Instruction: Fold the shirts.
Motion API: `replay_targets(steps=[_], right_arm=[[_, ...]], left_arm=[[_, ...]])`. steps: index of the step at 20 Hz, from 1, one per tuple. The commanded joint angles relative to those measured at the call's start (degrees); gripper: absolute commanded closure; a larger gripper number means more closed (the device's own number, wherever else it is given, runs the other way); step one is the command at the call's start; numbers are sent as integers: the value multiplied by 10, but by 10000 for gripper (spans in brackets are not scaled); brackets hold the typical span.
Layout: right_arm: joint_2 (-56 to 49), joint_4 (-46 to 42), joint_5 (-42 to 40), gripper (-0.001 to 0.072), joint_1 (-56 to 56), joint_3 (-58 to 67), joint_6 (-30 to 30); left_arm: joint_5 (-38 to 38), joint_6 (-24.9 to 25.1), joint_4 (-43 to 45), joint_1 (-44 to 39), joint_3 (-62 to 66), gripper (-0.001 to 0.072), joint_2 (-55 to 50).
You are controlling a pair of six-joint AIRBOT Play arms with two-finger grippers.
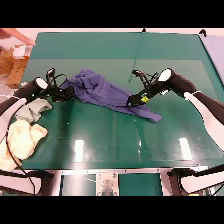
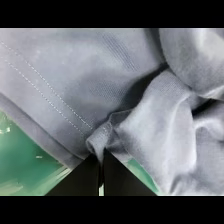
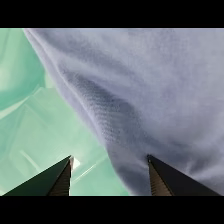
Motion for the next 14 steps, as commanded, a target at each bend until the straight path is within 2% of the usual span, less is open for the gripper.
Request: replay_targets(steps=[1,12,13,14], right_arm=[[-2,-5,-1,169,1,1,5],[-2,-23,3,169,3,0,12],[-5,-23,2,185,4,1,12],[-9,-28,-3,232,6,1,12]], left_arm=[[-22,27,0,0,0,683,-1],[-83,26,-8,0,0,684,-1],[-84,24,-8,0,0,684,-1],[-82,24,-8,0,0,683,-1]])
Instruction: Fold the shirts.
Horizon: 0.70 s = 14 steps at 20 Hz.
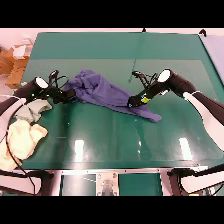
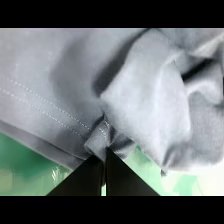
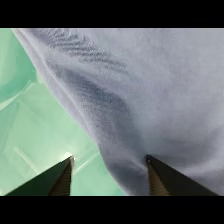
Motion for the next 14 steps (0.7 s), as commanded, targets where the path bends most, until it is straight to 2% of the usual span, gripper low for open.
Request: replay_targets(steps=[1,4,5,7,11,14], right_arm=[[-12,-20,-18,235,5,0,0],[-33,-30,-31,246,10,3,0],[-35,-29,-32,366,12,3,0],[-36,-28,-34,695,16,10,5],[-34,33,-18,702,-2,73,17],[-34,184,16,703,-77,90,14]], left_arm=[[-8,-3,0,0,0,684,0],[-4,-2,-7,0,0,684,0],[-5,-2,-7,0,0,684,0],[-4,-2,-9,0,0,684,0],[-2,-2,-14,0,15,685,0],[-28,7,-13,0,43,686,0]])
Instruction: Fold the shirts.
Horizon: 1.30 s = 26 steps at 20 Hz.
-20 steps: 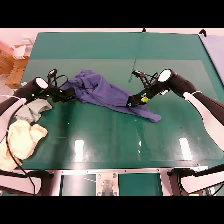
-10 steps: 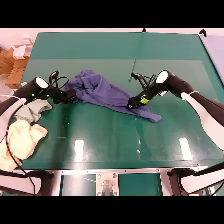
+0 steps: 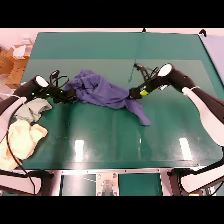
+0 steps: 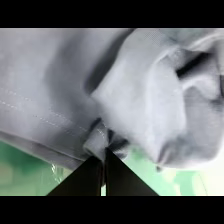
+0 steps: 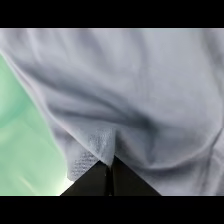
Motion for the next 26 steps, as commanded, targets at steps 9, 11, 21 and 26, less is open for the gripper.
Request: replay_targets(steps=[9,11,21,26], right_arm=[[146,414,135,702,-355,37,-70],[184,457,133,702,-407,64,-70],[349,475,99,700,-462,284,-68],[386,369,111,700,-460,271,-24]], left_arm=[[-33,46,19,1,162,686,214],[-33,23,60,1,233,686,263],[-36,28,70,0,501,686,374],[-64,27,152,0,513,686,389]])
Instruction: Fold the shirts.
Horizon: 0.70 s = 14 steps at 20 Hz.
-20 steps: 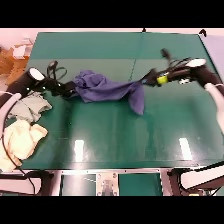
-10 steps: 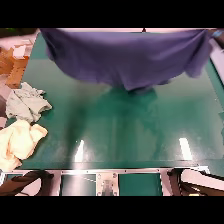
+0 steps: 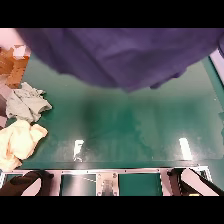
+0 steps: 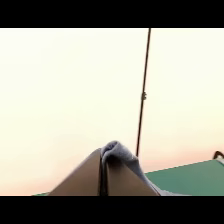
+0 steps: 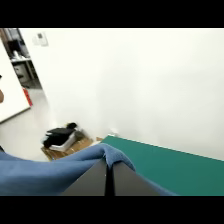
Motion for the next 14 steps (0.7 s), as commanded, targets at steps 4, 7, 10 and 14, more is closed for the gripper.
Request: replay_targets(steps=[4,7,10,14], right_arm=[[18,-161,-8,700,54,-199,41],[10,-244,-113,699,125,-428,41],[-53,-249,-205,700,140,-586,37],[-191,-222,-181,700,116,-555,15]], left_arm=[[-19,2,35,0,-107,685,-54],[-17,12,-2,0,-204,685,-135],[11,47,-37,0,-275,685,-233],[26,64,-54,0,-284,685,-350]])
